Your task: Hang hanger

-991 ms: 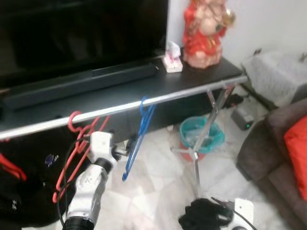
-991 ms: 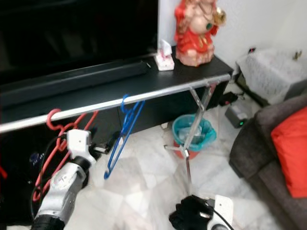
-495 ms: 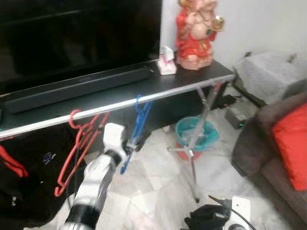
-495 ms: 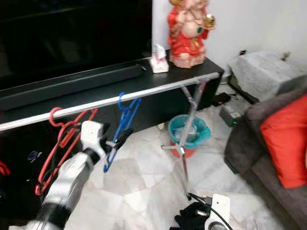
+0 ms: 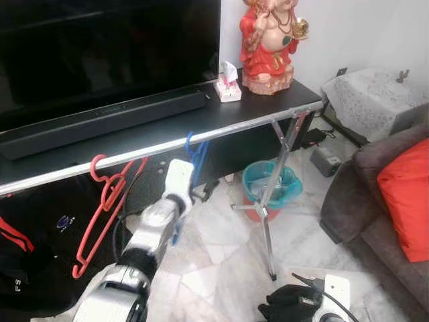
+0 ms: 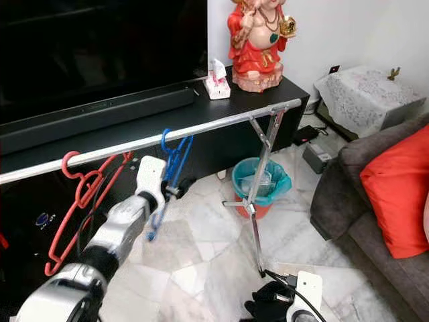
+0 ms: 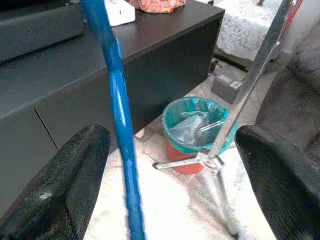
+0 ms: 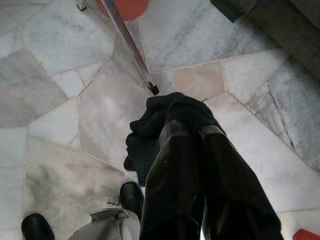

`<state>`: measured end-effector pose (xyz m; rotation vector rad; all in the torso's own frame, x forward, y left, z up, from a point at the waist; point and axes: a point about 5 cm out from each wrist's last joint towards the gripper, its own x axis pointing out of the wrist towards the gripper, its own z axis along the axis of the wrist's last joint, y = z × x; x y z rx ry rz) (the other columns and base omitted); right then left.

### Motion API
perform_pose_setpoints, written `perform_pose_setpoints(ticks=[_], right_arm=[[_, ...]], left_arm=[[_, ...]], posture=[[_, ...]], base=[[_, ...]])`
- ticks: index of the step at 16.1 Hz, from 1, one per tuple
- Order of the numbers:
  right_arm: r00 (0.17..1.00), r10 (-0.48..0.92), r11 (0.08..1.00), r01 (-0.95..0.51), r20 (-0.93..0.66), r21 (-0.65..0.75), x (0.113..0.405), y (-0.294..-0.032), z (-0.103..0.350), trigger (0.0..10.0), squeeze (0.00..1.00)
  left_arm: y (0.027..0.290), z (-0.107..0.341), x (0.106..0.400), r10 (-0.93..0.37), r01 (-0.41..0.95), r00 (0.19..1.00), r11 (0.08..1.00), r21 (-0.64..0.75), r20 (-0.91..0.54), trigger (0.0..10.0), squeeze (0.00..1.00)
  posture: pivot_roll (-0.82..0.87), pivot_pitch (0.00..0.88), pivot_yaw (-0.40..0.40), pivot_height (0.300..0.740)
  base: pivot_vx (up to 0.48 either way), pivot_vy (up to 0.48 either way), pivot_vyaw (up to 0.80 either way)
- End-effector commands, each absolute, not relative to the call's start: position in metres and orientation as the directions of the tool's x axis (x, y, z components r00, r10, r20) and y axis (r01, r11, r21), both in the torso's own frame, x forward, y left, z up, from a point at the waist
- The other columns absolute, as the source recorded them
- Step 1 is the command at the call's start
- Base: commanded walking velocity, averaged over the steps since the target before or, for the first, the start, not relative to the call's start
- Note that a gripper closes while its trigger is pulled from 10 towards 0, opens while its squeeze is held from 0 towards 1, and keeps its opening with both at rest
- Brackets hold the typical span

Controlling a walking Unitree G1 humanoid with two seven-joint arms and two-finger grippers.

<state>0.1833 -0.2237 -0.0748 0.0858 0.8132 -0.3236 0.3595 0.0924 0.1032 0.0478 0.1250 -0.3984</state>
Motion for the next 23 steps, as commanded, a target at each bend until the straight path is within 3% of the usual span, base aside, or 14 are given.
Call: perform_pose_setpoints(ticks=[1, 5, 7, 23], right_arm=[[0.644, -0.270, 0.941, 0.334, -0.716, -0.054, 0.1835, -0.2292, -0.0731, 10.0, 0.00], [0.645, -0.264, 0.944, 0.327, -0.717, -0.053, 0.1837, -0.2291, -0.0731, 10.0, 0.00], [0.647, -0.264, 0.944, 0.327, -0.716, -0.053, 0.1842, -0.2299, -0.0727, 10.0, 0.00], [0.643, -0.260, 0.944, 0.325, -0.721, -0.050, 0.1827, -0.2287, -0.0738, 10.0, 0.00]], left_arm=[[0.0908, 0.1046, 0.3625, -0.374, 0.388, 0.916, 0.918, 0.078, -0.148, 10.0, 0.00], [0.0954, 0.1026, 0.3686, -0.321, 0.365, 0.921, 0.911, 0.193, -0.222, 10.0, 0.00], [0.1000, 0.1008, 0.3706, -0.286, 0.334, 0.928, 0.922, 0.193, -0.240, 0.0, 0.00], [0.0984, 0.1002, 0.3710, -0.285, 0.335, 0.931, 0.915, 0.226, -0.229, 0.0, 0.00]], posture=[[-0.21, 0.059, -0.012, 0.740], [-0.21, 0.061, -0.017, 0.740], [-0.21, 0.064, -0.020, 0.740], [-0.21, 0.069, -0.021, 0.740]], base=[[0.000, 0.000, 0.00], [0.000, 0.000, 0.00], [0.000, 0.000, 0.00], [0.000, 0.000, 0.00]])
